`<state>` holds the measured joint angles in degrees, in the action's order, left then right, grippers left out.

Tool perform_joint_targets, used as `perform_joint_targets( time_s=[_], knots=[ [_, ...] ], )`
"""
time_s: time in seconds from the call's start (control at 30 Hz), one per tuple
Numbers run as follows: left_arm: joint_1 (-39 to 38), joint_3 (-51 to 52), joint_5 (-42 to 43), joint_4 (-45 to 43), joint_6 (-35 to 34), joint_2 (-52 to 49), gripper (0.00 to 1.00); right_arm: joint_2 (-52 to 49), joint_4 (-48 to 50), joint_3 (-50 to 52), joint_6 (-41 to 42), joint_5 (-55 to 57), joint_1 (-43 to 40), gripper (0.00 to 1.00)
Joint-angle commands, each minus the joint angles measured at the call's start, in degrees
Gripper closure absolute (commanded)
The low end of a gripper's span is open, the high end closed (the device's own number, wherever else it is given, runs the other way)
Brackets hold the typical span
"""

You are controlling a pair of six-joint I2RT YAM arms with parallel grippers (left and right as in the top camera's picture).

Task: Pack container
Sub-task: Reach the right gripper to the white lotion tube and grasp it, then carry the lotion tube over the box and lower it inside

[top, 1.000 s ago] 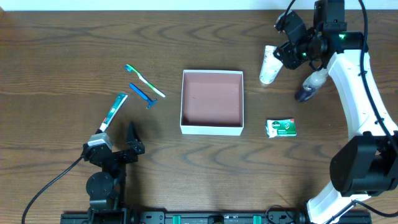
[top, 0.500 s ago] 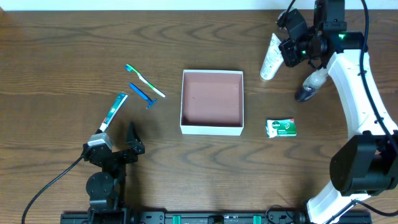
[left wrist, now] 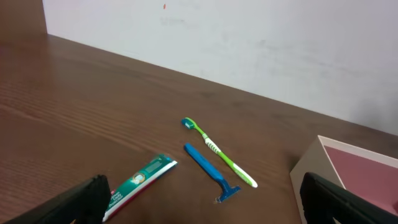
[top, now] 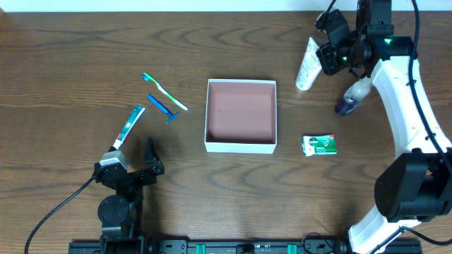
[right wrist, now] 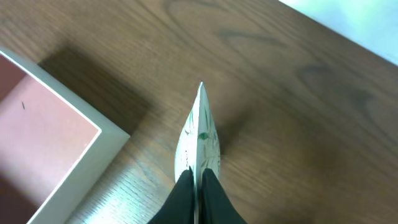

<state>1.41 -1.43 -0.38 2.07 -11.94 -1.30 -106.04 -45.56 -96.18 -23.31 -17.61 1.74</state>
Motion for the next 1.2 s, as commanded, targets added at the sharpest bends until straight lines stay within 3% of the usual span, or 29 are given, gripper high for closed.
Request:
perform_joint_targets(
  time_s=[0.0, 0.03, 0.13, 0.67, 1.03, 1.1, 1.17],
  knots=[
    [0.3, 1.2, -0.9, 2.0, 0.5, -0.1, 0.02, -0.5, 0.3, -0.7, 0.6, -0.6, -0.2, 0.81],
    [0.3, 1.2, -0.9, 2.0, 0.5, -0.1, 0.02, -0.5, 0.4, -0.7, 0.5, -0.7, -0.2, 0.73],
    [0.3, 1.2, -0.9, 2.0, 0.5, -0.1, 0.02, -0.5, 0.6, -0.7, 0.6, -0.7, -0.2, 0.67],
    [0.3, 1.2, -0.9, 2.0, 0.5, -0.1, 0.02, -1.3, 2.1, -0.7, 0.5, -0.6, -0.2, 0.62],
    [0.3, 1.2, -0.9, 2.0, 0.5, -0.1, 0.02, -3.8, 2.6, -0.7, 0.6, -0.7, 0.0, 0.67],
    [0.3, 1.2, -0.9, 2.0, 0.5, -0.1, 0.02, -3.8, 2.9, -0.7, 0.6, -0.7, 0.0, 0.73],
    [0.3, 1.2, -0.9, 2.0, 0.5, -0.1, 0.02, -3.8, 3.1, -0.7, 0.6, -0.7, 0.0, 0.88]
  ],
)
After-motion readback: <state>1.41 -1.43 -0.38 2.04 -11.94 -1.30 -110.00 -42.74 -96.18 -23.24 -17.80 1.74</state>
